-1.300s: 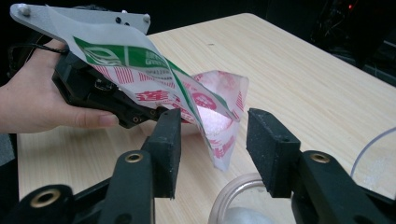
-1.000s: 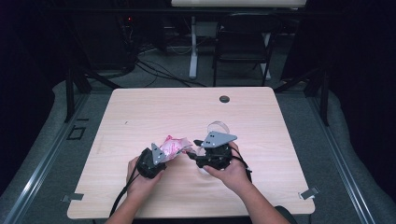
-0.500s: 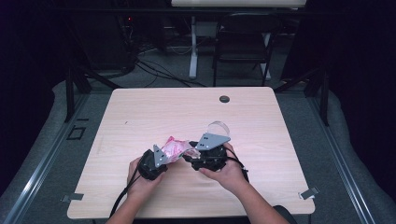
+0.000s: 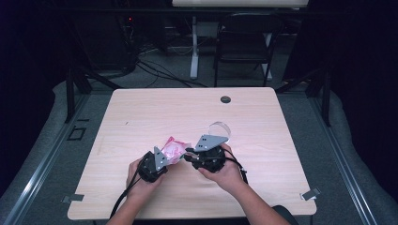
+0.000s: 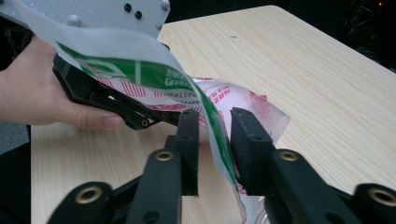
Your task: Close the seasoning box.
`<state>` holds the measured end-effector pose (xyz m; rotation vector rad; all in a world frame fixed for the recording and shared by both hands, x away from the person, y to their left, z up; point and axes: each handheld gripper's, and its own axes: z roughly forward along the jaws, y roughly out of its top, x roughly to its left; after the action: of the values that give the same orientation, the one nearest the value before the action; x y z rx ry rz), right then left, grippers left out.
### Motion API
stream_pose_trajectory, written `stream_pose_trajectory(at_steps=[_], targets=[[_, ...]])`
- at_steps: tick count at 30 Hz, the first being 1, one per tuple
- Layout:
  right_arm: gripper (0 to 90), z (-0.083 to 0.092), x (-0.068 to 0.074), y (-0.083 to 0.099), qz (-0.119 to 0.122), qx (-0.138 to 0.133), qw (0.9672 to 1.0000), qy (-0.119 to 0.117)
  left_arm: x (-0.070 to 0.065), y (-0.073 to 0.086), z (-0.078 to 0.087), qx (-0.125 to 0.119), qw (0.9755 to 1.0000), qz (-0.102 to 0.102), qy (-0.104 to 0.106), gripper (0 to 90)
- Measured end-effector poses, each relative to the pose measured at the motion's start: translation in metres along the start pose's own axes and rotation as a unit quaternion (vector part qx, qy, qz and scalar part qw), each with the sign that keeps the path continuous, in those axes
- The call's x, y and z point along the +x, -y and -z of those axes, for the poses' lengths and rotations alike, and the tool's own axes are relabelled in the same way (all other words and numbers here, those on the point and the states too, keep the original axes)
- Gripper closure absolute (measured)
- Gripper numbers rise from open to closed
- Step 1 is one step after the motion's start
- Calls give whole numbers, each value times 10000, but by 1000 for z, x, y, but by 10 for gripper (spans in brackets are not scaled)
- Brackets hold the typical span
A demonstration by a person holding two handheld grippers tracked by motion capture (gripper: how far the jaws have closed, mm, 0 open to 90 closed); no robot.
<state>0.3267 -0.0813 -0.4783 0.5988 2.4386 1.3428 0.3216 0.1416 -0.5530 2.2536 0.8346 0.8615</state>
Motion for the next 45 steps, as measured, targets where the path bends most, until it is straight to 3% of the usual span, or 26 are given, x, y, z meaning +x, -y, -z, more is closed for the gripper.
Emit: stream_pose_trajectory(at_steps=[4,6,15,22,39,45], targets=[[880,1,-2,1,-108,12,9999,-15,0,0,0,-13,10000,-46,-77,607],[899,2,-2,1,-186,4,9998,-62,0,0,1,-17,9999,-74,-97,608],[900,4,-5,1,-460,11,9988,-171,0,-1,3,-98,9996,-169,-199,608],[900,6,-6,2,-579,-47,9981,-194,2,-4,6,-146,9986,-368,-355,610],[900,13,-18,6,-1037,-126,9941,-299,-1,-15,10,-207,9930,-915,-721,616],[900,18,-19,6,-1086,-145,9936,-271,-3,-19,11,-242,9918,-983,-774,617]])
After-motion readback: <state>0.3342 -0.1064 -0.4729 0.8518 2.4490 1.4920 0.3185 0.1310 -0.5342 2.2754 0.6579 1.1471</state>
